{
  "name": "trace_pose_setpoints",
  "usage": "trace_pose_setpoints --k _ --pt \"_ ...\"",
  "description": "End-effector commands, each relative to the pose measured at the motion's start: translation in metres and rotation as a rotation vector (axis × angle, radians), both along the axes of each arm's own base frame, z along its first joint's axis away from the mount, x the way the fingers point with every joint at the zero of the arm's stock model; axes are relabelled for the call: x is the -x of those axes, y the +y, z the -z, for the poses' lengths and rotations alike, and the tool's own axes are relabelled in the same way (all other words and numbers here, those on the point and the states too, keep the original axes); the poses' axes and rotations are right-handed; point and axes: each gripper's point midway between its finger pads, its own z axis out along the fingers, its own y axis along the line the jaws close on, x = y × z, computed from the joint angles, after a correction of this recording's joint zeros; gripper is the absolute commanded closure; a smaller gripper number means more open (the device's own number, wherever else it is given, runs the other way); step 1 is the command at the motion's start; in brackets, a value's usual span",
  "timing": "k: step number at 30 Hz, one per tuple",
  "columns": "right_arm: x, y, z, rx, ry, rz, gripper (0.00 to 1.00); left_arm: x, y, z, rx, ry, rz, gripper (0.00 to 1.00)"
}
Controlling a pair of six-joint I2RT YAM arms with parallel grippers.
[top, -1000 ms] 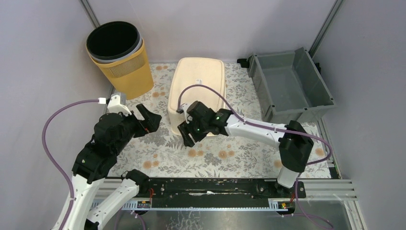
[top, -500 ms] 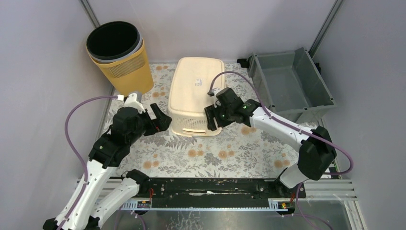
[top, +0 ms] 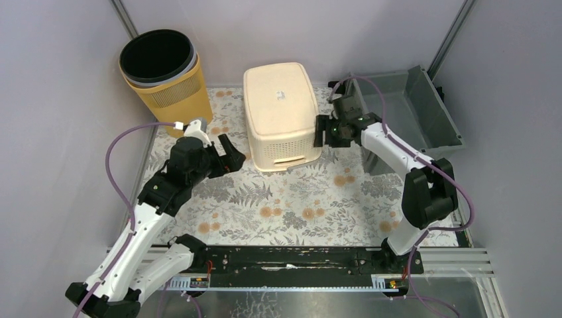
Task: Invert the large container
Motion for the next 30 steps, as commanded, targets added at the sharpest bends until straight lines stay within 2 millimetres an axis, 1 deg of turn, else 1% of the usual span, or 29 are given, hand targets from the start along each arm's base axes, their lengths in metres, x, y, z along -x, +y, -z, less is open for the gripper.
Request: trace_pose_setpoints --k 1,4,6,8,10,12,13,14,15,17,20,23,25,29,30 --pt "-0.046 -0.020 -0.033 -0.072 -0.069 0.112 0.25 -0.018 -0.009 -0.013 0.028 -0.069 0.016 0.00" --pt "-0.067 -0.027 -0.048 -0.095 -0.085 0.144 0.25 -0.021 -0.013 -0.008 0.025 -0.054 0.024 0.00" --pt "-0.072 -0.022 -0.062 -0.127 -0.098 0.122 0.26 -0.023 -0.013 -0.005 0.019 -0.051 0.025 0.00" --pt "-0.067 -0.016 -0.070 -0.160 -0.101 0.102 0.26 -0.025 -0.011 -0.002 0.005 -0.048 0.016 0.00" --pt "-0.056 -0.016 -0.068 -0.159 -0.097 0.089 0.27 -0.027 -0.010 -0.001 -0.004 -0.049 0.009 0.00" --pt "-0.048 -0.021 -0.061 -0.141 -0.107 0.098 0.27 -0.030 -0.011 0.001 -0.008 -0.048 0.008 0.00" --pt "-0.047 -0.025 -0.052 -0.124 -0.103 0.111 0.27 -0.032 -0.012 0.003 -0.010 -0.045 0.007 0.00" --pt "-0.045 -0.029 -0.056 -0.115 -0.123 0.123 0.27 -0.034 -0.013 0.004 -0.010 -0.044 0.009 0.00" --pt "-0.046 -0.031 -0.056 -0.104 -0.124 0.130 0.27 -0.038 -0.013 0.006 -0.016 -0.040 0.003 0.00" --pt "-0.050 -0.032 -0.056 -0.098 -0.133 0.134 0.27 -0.048 -0.010 0.011 -0.038 -0.043 -0.031 0.00" --pt "-0.057 -0.034 -0.066 -0.094 -0.161 0.155 0.27 -0.070 -0.004 0.013 -0.050 -0.046 -0.103 0.00" --pt "-0.064 -0.041 -0.075 -0.068 -0.193 0.197 0.26 -0.094 -0.001 0.014 -0.041 -0.055 -0.163 0.00" --pt "-0.070 -0.048 -0.084 -0.046 -0.220 0.228 0.26 -0.111 0.003 0.023 -0.048 -0.027 -0.199 0.00" --pt "-0.083 -0.053 -0.073 -0.003 -0.212 0.259 0.26 -0.137 0.014 0.038 -0.051 0.014 -0.262 0.00" --pt "-0.086 -0.053 -0.073 -0.001 -0.220 0.265 0.26 -0.142 0.017 0.042 -0.049 0.020 -0.274 0.00"
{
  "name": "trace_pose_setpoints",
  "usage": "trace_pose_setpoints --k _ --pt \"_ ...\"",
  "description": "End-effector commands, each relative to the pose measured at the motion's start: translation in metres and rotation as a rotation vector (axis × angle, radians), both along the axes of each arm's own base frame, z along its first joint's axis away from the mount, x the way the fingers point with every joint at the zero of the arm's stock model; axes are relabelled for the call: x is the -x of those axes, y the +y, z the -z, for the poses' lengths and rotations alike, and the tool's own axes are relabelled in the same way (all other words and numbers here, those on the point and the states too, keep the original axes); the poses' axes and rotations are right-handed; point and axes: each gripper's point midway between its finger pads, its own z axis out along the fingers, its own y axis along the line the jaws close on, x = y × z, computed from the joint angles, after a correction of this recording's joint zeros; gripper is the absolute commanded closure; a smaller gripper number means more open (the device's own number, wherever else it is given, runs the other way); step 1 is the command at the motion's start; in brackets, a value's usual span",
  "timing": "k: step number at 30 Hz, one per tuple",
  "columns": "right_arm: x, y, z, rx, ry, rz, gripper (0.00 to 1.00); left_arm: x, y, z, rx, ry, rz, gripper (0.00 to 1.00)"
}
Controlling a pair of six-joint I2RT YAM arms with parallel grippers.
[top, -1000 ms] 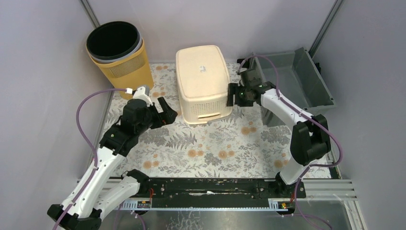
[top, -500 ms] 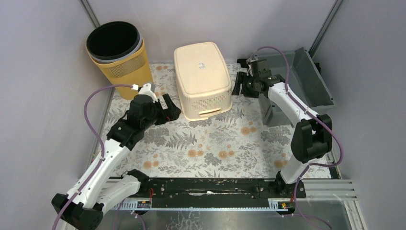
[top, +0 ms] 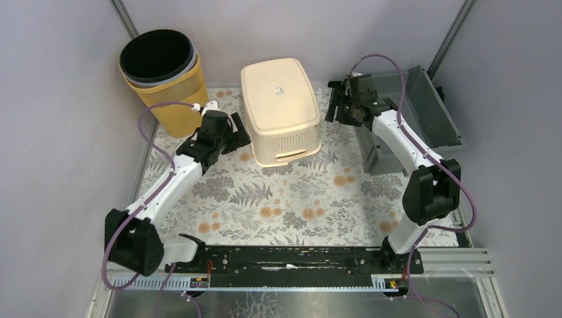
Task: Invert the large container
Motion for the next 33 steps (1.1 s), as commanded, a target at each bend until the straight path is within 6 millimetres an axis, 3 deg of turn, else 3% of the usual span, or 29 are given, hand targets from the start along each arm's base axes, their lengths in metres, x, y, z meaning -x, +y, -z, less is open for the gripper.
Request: trace_pose_setpoints --k 1,9,14,23,33 --pt "-0.026 -0.008 -0.016 0.036 -0.077 0.074 0.26 -0.043 0.014 -0.017 0.032 -0.095 -0.107 0.00" --pt "-0.053 0.013 0.000 -0.016 -0.078 0.029 0.26 -0.100 0.023 0.013 0.001 -0.044 -0.159 0.00" --pt "-0.048 0.023 0.007 -0.062 -0.067 -0.012 0.26 -0.144 0.016 0.022 -0.041 -0.031 -0.152 0.00" --pt "-0.040 0.055 0.008 -0.154 -0.066 -0.136 0.26 -0.194 0.006 0.029 -0.088 -0.038 -0.109 0.00" --pt "-0.055 0.074 0.008 -0.161 -0.047 -0.169 0.26 -0.211 0.006 0.030 -0.049 -0.029 -0.111 0.00"
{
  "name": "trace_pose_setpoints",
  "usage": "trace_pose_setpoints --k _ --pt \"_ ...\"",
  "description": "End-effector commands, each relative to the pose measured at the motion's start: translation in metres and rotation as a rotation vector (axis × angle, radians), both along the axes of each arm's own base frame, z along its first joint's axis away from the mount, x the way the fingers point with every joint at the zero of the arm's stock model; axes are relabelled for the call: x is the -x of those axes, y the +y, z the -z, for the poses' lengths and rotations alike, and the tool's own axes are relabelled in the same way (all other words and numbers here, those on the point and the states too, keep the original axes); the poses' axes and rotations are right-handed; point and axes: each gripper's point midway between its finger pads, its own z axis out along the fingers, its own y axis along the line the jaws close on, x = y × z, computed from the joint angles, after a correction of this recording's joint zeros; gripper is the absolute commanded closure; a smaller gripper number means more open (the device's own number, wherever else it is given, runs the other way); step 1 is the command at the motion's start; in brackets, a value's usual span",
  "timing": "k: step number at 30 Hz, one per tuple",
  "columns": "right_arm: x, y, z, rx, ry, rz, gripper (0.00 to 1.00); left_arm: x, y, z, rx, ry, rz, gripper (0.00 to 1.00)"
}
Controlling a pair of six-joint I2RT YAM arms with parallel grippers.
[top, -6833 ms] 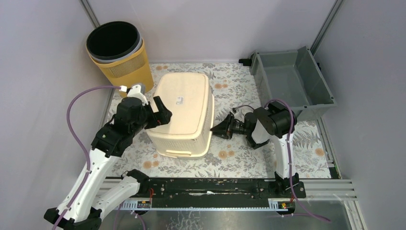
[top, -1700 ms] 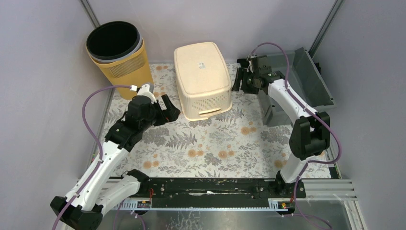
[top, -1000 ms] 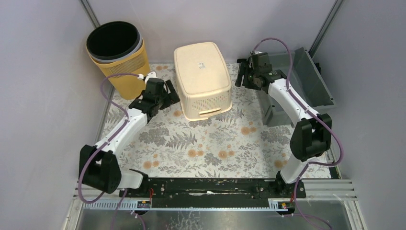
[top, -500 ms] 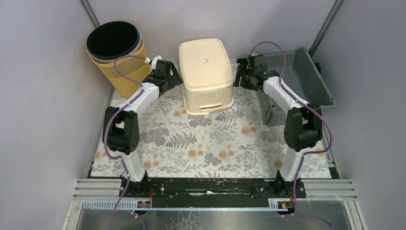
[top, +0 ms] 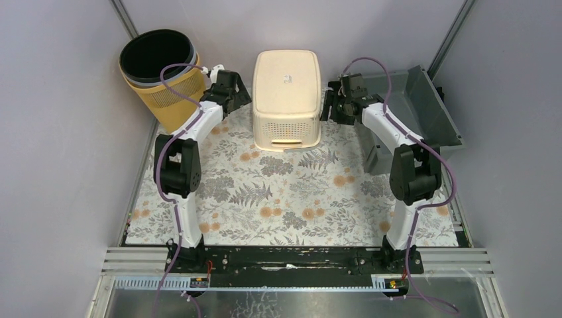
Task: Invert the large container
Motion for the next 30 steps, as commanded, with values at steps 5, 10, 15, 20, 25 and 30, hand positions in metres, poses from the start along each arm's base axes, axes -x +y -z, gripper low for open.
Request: trace_pose_setpoints --k 5,10,15,20,25,30 --pt "-0.015 0.046 -0.044 -0.069 -0.080 -0.133 0.25 0.001 -0.018 -0.022 0.050 -0.032 0.053 0.00" --pt "0.003 0.009 -0.084 0.033 -0.153 -0.092 0.25 0.026 -0.012 -0.071 0.079 -0.129 0.077 0.00" --pt "0.029 -0.022 -0.108 0.153 -0.137 -0.057 0.25 0.049 -0.029 -0.110 0.159 -0.180 0.169 0.00" --pt "0.047 -0.064 -0.106 0.319 -0.070 0.042 0.25 0.083 -0.039 -0.127 0.231 -0.200 0.231 0.00" --pt "0.051 -0.102 -0.104 0.417 -0.019 0.122 0.23 0.125 -0.051 -0.128 0.305 -0.191 0.311 0.00" --pt "0.051 -0.129 -0.091 0.438 0.035 0.163 0.23 0.158 -0.053 -0.121 0.304 -0.173 0.361 0.00"
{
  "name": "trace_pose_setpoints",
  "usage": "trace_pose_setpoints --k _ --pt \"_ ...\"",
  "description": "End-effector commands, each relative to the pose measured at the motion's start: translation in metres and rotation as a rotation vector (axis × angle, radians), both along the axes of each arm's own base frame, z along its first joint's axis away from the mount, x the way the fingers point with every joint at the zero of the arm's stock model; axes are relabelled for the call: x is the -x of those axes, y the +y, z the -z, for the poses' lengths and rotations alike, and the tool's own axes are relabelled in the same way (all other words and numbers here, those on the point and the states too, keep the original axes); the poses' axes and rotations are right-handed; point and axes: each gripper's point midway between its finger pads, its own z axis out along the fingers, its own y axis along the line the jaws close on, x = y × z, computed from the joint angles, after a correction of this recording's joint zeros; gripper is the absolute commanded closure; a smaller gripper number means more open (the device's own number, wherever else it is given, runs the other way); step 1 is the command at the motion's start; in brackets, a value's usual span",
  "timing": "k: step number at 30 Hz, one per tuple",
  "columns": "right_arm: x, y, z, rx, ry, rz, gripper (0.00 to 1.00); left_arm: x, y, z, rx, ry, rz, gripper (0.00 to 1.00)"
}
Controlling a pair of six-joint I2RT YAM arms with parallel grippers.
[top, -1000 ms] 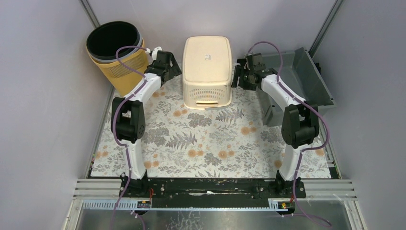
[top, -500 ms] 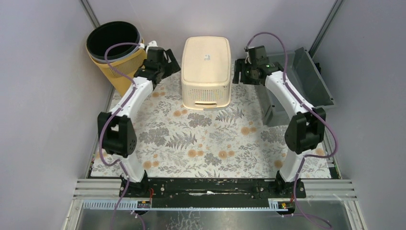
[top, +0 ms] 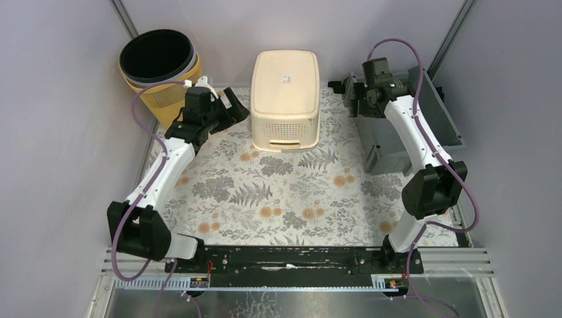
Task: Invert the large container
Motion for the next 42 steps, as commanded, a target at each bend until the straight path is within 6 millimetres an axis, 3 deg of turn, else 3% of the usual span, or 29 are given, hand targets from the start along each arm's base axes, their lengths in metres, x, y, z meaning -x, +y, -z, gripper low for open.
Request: trace_pose_setpoints --k 1,7,12,18,24,27,32,42 --pt "0.003 -0.034 0.001 0.073 0.032 0.059 0.23 0.028 -0.010 -0.010 0.024 -0.035 0.083 0.00" --pt "0.000 -0.030 0.017 0.027 0.065 0.034 0.28 0.057 0.001 -0.011 -0.018 -0.042 0.079 0.00" --pt "0.000 -0.024 0.039 0.005 0.123 0.014 0.32 0.076 0.003 -0.026 -0.008 -0.072 0.090 0.00" --pt "0.005 -0.031 0.065 0.044 0.191 0.028 0.35 0.102 -0.008 -0.040 0.046 -0.083 0.164 0.00" --pt "0.009 -0.029 0.084 0.041 0.248 0.016 0.43 0.125 -0.004 -0.059 0.057 -0.126 0.171 0.00" --pt "0.011 -0.025 0.092 0.021 0.269 0.007 0.54 0.129 -0.001 -0.063 0.050 -0.133 0.161 0.00" --pt "0.014 -0.023 0.101 0.013 0.296 -0.002 0.62 0.131 -0.001 -0.058 0.052 -0.119 0.158 0.00" --pt "0.023 -0.008 0.119 -0.060 0.382 -0.064 0.66 0.133 0.001 -0.052 0.041 -0.109 0.153 0.00"
